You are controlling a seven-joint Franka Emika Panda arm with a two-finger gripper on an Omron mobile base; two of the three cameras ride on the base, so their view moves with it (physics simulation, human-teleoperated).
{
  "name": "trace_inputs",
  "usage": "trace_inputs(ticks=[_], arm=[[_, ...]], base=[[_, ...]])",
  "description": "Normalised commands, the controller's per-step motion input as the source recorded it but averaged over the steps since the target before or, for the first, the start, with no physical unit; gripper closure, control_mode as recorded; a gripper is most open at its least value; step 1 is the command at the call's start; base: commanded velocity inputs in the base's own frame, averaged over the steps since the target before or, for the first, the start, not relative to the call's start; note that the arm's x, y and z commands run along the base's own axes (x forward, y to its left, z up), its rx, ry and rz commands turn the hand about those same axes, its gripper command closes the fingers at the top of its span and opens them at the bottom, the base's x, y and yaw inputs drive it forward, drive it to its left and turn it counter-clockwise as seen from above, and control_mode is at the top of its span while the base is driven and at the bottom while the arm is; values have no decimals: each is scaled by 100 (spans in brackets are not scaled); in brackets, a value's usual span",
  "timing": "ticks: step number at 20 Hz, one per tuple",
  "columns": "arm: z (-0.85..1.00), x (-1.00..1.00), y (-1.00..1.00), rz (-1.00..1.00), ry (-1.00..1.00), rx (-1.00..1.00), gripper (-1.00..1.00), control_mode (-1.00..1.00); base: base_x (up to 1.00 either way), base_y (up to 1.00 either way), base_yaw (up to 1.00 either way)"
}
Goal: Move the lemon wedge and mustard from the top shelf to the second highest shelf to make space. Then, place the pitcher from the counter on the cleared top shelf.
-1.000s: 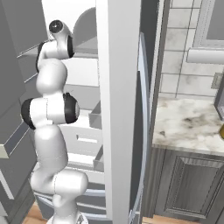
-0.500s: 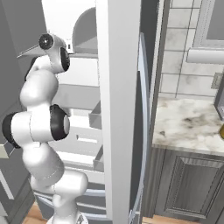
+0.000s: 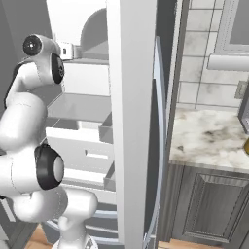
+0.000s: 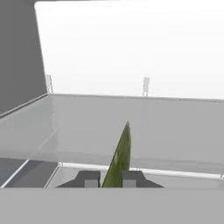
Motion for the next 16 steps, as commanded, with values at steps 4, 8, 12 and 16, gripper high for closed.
trace_inputs(ticks=[4, 8, 12, 16], arm=[[5, -100, -23, -5, 7, 0, 100, -100], [0, -100, -25, -3, 3, 0, 100, -100], [-2, -100, -14, -2, 5, 0, 100, -100], [-13, -93, -16, -1, 5, 0, 100, -100]], base=[[0, 0, 0], [0, 0, 0], [0, 0, 0], [0, 0, 0]])
